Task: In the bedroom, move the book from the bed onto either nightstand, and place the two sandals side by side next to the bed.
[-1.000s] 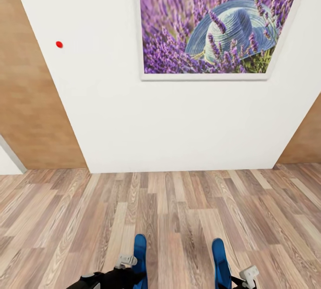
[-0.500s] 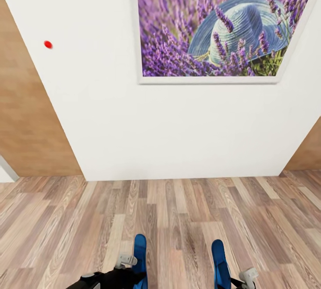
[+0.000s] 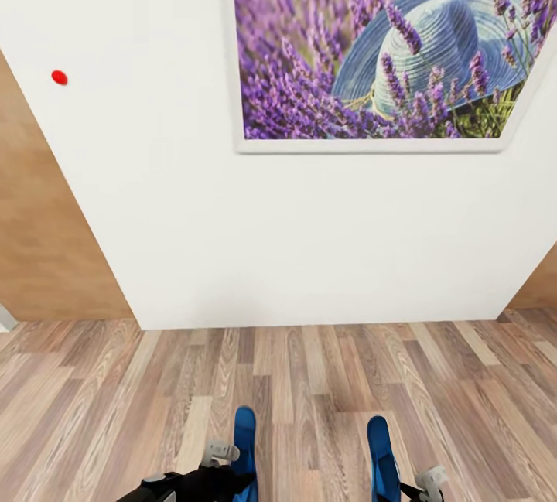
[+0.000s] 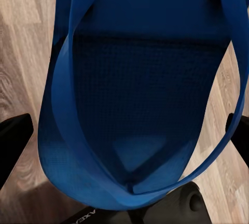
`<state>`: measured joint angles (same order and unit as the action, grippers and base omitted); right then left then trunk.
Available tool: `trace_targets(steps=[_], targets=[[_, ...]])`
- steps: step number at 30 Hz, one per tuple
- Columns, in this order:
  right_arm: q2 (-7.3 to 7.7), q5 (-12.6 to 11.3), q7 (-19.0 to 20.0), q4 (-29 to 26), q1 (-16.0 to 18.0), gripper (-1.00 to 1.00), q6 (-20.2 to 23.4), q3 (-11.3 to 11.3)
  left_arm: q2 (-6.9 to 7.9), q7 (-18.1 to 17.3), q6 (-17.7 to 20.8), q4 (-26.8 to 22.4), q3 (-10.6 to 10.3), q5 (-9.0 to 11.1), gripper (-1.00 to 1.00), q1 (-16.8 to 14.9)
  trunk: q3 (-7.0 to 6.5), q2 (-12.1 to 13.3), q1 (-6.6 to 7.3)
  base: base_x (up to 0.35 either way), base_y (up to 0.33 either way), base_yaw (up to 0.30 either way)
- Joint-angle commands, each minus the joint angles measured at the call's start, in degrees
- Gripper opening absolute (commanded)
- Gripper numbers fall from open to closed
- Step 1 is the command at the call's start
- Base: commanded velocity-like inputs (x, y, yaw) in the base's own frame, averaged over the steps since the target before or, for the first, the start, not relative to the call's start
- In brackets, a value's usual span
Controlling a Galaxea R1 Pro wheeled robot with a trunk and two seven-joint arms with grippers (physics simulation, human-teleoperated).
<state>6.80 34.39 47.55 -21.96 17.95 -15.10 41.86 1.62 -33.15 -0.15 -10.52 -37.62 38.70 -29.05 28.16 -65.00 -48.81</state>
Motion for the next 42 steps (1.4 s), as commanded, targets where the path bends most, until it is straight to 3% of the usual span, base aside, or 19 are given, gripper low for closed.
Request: trace_targets(steps=[1, 12, 42], targets=[[-0.03, 0.52, 0.32, -0.02, 0.07, -1.0, -0.29, 0.5, 0.04, -0.07, -0.02, -0.02, -0.39, 0.5, -1.0, -0.04, 0.05, -0.03, -0.03, 0.328, 0.0, 0.0], [-0.03, 0.51, 0.27, -0.03, 0.07, -1.0, -0.32, 0.5, -0.04, -0.07, -0.15, -0.02, -0.4, 0.5, -1.0, -0.04, 0.05, -0.03, -0.03, 0.278, 0.0, 0.094], [-0.02, 0.51, 0.45, -0.02, 0.07, -1.0, -0.31, 0.5, -0.04, -0.07, -0.2, -0.02, -0.39, 0.5, -1.0, 0.12, 0.05, -0.03, -0.03, 0.011, 0.0, 0.176]])
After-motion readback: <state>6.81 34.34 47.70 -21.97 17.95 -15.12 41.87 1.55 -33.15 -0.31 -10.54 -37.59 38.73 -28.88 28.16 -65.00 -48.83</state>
